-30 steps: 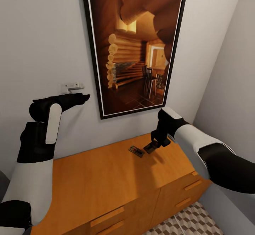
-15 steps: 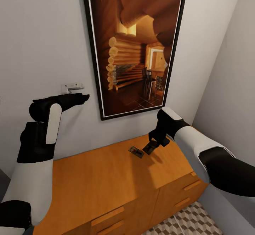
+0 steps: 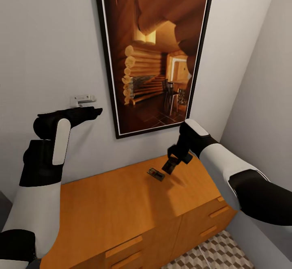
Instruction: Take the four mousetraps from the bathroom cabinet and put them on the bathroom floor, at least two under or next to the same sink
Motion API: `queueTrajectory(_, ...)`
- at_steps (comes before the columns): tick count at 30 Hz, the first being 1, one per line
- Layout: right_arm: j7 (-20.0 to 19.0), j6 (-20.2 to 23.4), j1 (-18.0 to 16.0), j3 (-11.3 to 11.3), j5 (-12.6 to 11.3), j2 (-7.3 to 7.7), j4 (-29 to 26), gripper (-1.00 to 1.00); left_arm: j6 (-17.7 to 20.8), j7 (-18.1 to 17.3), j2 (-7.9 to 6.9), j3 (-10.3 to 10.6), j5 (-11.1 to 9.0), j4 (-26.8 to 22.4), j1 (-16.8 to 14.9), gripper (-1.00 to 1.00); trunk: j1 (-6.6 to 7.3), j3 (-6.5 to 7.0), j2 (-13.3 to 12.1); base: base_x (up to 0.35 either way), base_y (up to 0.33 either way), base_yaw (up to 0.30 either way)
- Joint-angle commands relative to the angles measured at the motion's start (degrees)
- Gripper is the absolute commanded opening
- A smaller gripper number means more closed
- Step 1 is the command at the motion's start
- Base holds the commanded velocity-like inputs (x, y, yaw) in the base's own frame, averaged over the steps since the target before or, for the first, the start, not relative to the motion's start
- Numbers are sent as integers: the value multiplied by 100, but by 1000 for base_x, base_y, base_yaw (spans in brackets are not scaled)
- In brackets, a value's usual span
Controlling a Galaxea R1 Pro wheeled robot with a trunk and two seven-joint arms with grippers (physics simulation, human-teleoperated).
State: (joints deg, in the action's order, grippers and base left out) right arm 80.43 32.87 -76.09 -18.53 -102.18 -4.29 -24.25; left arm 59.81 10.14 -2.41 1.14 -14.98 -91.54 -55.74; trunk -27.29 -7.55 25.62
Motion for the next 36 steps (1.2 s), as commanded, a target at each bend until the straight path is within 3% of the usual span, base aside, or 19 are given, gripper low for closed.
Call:
queueTrajectory(1,24,80,-5,-47,-54,6,-22,-100,19,60,-5,9,-59,-4,-7,100,19,6,-30,0,0,0)
queueTrajectory(7,26,408,6,-64,-56,5,-149,-100,19,60,-2,9,-58,-4,-7,100,151,114,-271,0,0,0)
queueTrajectory(16,52,686,14,-81,-43,-2,-259,-100,19,65,0,9,-50,-4,-7,100,151,114,-271,0,0,0)
queueTrajectory(26,866,777,15,-97,-60,-4,-531,-100,19,64,2,9,-31,-2,-8,100,151,114,-271,0,0,0)
queueTrajectory(36,957,1547,15,-107,-57,8,-1003,-100,19,67,-2,9,-23,-3,-7,100,151,114,-271,0,0,0)
